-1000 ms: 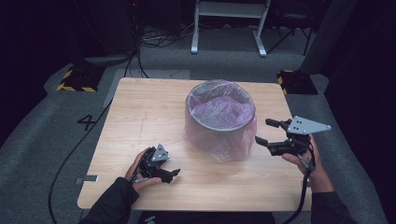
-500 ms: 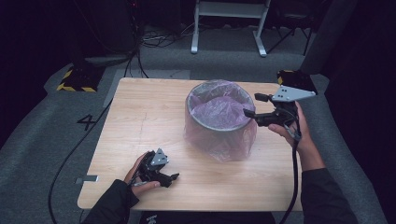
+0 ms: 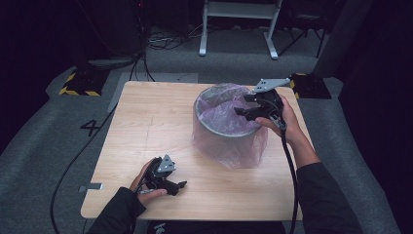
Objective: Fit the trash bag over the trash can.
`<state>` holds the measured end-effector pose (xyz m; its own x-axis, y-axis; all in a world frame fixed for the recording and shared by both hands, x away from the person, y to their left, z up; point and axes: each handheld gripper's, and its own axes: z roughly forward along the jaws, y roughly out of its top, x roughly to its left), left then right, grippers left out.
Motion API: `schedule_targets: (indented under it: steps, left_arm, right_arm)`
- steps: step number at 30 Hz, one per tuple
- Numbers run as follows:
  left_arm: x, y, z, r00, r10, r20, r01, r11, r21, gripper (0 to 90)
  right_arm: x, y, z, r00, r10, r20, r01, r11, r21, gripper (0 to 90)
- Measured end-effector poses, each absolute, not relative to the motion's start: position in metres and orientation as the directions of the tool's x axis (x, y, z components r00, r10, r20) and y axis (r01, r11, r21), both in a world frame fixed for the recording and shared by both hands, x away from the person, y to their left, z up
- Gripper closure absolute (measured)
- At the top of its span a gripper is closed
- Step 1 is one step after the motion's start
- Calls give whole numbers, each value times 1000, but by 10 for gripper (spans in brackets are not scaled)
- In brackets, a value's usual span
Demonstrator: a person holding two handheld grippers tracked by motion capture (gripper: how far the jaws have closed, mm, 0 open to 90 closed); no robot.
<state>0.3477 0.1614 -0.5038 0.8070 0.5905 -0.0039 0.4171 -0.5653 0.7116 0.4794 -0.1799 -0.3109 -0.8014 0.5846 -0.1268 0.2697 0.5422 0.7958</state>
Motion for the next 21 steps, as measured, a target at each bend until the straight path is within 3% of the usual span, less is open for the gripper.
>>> schedule_targets:
  steps: [11, 17, 21]
  left_arm:
    - [348, 161, -504, 807, 590, -4, 416, -565, 712, 145]
    - [348, 161, -504, 808, 590, -4, 416, -565, 712, 145]
    - [348, 161, -504, 808, 589, -4, 416, -566, 712, 145]
  right_arm:
    - [489, -161, -329, -826, 548, -132, 340, 672, 658, 327]
    - [486, -162, -328, -825, 550, -132, 335, 663, 670, 252]
    - [473, -174, -319, -815, 559, -149, 276, 602, 750, 223]
